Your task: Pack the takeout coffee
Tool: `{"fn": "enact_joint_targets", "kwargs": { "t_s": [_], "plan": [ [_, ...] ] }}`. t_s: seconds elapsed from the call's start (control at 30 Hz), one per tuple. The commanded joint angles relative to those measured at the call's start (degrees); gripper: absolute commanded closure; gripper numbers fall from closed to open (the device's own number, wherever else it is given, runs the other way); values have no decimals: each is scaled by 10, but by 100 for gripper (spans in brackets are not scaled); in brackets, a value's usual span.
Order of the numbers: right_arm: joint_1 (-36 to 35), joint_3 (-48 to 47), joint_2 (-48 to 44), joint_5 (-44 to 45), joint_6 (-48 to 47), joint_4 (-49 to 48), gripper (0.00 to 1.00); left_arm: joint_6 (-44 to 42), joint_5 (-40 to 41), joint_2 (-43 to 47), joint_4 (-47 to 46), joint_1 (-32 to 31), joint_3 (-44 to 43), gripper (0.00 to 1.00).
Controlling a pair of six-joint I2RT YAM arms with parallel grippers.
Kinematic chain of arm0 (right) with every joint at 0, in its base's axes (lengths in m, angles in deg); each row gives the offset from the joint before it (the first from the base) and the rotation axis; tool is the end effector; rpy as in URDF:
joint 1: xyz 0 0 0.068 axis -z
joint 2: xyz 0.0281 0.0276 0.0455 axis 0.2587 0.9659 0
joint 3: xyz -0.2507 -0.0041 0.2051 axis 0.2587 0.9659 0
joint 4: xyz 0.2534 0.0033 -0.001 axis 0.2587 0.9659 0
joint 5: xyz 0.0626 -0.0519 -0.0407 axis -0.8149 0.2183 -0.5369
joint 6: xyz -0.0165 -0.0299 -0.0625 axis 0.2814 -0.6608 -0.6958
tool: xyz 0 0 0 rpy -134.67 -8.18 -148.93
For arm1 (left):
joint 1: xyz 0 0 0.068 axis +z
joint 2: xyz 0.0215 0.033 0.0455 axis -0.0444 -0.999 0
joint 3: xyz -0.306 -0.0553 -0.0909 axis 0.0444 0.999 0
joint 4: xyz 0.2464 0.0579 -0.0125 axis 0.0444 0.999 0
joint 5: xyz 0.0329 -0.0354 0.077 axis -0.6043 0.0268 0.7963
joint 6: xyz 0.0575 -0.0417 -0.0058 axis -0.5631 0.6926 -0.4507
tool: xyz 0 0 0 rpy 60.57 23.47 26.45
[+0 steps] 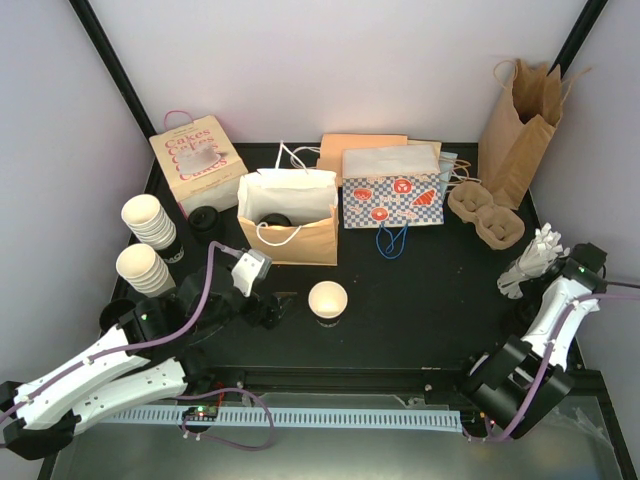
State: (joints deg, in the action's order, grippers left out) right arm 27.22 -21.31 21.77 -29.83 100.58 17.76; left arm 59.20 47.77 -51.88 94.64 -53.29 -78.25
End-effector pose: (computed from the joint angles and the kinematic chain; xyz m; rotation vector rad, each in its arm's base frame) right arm 0.1069 -0.1035 0.2621 1.9267 2.1561 -0.1207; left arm 0.0603 -0.0781 0.3247 0.5654 2.1166 -0.6943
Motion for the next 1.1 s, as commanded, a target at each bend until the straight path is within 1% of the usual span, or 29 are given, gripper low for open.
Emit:
{"fn": "enact_joint_targets", "kwargs": {
  "t_s": [0.0,0.17,0.37,0.47,1.07],
  "plan": [
    [4,-9,16,6,-3,-15,15,-7,3,6,2,4,4,1],
    [4,-9,21,1,-4,-16,15,-6,5,7,4,4,4,1],
    [4,-20,-26,1,-2,-3,16,-6,5,6,3,4,5,1],
    [4,-27,-33,-8,-1,3,16,-6,4,5,2,4,4,1],
    [3,-27,17,-31,-1,-13,14,-6,5,5,-1,4,8,1]
  ]
}}
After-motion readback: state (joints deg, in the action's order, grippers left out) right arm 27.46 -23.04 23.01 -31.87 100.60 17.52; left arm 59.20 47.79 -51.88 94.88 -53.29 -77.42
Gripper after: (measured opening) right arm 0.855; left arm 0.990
